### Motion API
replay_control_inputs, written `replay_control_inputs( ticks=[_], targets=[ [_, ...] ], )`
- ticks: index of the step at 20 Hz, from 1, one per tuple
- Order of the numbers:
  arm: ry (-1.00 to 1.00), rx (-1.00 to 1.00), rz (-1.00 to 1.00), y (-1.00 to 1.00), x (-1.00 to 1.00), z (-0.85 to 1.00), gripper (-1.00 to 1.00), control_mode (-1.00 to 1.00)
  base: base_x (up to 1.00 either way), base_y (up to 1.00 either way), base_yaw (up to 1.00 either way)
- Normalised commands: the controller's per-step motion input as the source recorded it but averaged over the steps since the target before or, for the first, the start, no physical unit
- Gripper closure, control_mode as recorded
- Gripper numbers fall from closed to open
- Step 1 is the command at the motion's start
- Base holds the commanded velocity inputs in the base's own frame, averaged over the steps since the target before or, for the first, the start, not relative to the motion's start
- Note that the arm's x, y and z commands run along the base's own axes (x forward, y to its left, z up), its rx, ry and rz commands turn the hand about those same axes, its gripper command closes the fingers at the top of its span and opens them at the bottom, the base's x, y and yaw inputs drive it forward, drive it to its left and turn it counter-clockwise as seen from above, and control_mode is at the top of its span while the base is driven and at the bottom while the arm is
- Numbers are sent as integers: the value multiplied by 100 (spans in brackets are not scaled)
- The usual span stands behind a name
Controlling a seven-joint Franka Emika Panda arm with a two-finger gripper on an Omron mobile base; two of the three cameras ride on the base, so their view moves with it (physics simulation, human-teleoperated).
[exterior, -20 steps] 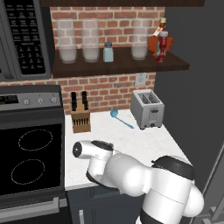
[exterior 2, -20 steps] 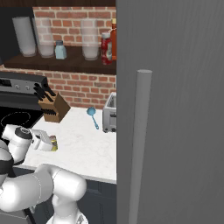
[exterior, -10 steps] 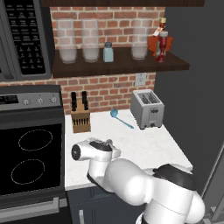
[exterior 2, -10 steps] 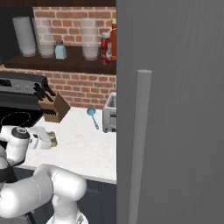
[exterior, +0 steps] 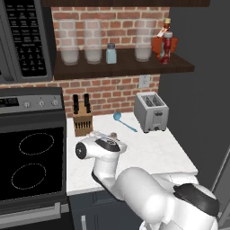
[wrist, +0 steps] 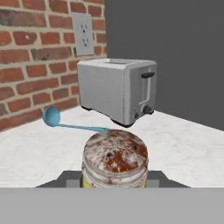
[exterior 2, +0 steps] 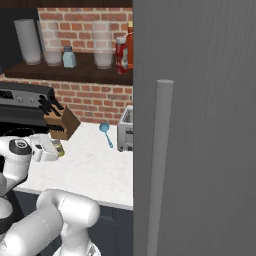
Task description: Put the shaker and condiment bottle from the counter next to their counterparts in the cabinet.
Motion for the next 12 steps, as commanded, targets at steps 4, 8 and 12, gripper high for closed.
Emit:
replay_control_inputs(
  ticks=[4,8,12],
  targets=[
    [-16,0,2,0,-11,65,100,-100,0,0,0],
    [-15,0,5,0,-15,64,100,-100,0,0,0],
    [-6,0,9,0,-12,58,100,-100,0,0,0]
  ],
)
